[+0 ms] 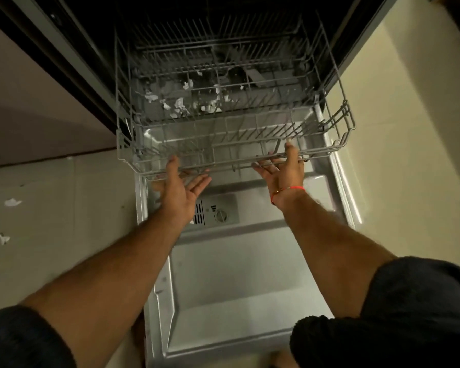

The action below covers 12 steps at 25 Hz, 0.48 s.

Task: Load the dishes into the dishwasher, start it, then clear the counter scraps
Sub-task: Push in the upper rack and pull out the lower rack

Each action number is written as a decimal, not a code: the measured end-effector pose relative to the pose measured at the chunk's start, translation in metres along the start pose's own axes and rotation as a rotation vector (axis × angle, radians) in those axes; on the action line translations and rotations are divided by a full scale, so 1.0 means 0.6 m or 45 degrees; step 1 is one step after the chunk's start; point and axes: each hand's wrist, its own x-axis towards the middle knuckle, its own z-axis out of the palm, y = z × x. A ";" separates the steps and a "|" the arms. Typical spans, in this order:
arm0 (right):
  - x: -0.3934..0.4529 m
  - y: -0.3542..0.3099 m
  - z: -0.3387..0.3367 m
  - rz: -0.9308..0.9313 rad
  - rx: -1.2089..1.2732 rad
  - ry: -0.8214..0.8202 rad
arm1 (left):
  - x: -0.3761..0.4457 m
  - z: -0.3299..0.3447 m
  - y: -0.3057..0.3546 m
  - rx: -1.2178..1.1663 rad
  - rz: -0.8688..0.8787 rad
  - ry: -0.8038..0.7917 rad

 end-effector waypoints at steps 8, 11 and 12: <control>-0.092 0.039 -0.106 0.024 0.082 0.006 | -0.120 -0.054 -0.080 -0.096 0.005 0.151; -0.123 0.051 -0.145 0.057 0.085 0.039 | -0.162 -0.069 -0.102 -0.104 -0.032 0.211; -0.132 0.055 -0.157 0.064 0.081 0.054 | -0.176 -0.074 -0.109 -0.091 -0.039 0.219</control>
